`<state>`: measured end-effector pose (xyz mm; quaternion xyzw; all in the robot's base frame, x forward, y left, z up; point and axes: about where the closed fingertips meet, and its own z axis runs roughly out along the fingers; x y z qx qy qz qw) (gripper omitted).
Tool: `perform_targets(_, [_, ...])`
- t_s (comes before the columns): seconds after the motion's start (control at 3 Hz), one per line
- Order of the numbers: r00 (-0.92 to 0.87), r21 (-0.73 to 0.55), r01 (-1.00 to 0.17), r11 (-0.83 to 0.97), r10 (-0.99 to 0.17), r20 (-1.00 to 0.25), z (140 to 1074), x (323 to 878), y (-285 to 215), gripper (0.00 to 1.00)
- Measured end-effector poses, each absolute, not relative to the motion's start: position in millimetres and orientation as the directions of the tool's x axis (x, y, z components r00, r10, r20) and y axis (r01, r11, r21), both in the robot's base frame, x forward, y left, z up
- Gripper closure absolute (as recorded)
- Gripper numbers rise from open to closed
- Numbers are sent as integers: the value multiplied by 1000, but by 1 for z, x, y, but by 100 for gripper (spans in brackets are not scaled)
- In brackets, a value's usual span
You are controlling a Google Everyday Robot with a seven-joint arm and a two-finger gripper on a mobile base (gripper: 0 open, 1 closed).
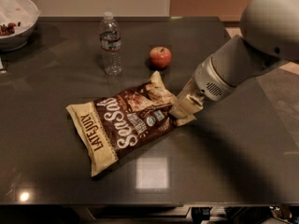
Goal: Move brown chip bag near apple
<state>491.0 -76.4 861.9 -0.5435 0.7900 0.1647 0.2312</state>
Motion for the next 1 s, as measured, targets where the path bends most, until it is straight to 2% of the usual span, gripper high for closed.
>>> perform_targets(0.33, [-362,-16,-900,436,-768,-529,865,509,-113,100])
perform_targets(1.0, [-425,-48,-849,527,-733,-530,872,562,-147,100])
